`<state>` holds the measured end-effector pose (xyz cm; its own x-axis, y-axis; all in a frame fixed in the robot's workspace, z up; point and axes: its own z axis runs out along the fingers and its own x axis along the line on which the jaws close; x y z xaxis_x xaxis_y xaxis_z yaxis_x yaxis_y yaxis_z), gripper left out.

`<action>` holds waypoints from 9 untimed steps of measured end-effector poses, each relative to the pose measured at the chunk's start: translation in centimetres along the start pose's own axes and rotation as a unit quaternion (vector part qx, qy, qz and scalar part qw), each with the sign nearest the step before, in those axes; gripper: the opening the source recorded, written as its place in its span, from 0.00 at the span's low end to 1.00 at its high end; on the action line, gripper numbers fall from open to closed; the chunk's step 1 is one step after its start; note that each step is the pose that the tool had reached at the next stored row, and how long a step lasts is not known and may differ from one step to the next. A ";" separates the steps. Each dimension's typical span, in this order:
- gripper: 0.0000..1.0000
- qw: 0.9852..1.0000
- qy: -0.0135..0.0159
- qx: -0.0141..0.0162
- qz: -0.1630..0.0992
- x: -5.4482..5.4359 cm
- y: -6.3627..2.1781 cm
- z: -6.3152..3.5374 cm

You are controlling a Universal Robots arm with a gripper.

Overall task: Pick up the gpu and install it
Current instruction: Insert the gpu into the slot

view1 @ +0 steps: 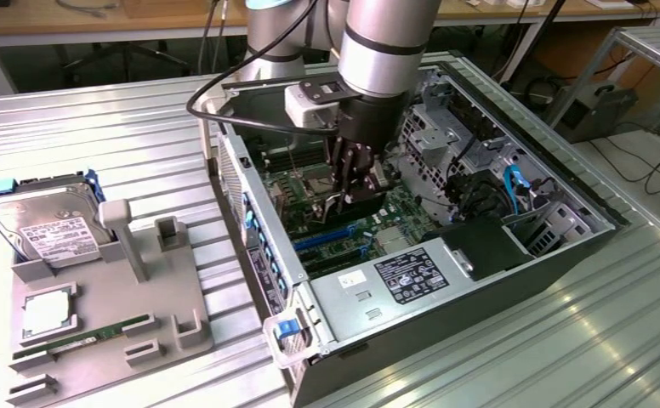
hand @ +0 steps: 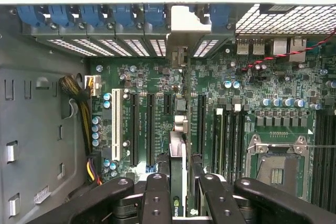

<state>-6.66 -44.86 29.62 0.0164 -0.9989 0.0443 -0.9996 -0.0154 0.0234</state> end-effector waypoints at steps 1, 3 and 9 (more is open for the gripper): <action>0.26 1.000 0.000 0.000 0.000 0.0 0.00 0.03; 0.26 1.000 0.000 0.000 0.000 0.0 0.08 0.19; 0.26 1.000 0.000 0.000 0.004 -0.2 0.66 0.96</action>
<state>-7.35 -44.74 28.67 0.0089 -0.9989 0.0450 -0.9997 -0.0079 0.0230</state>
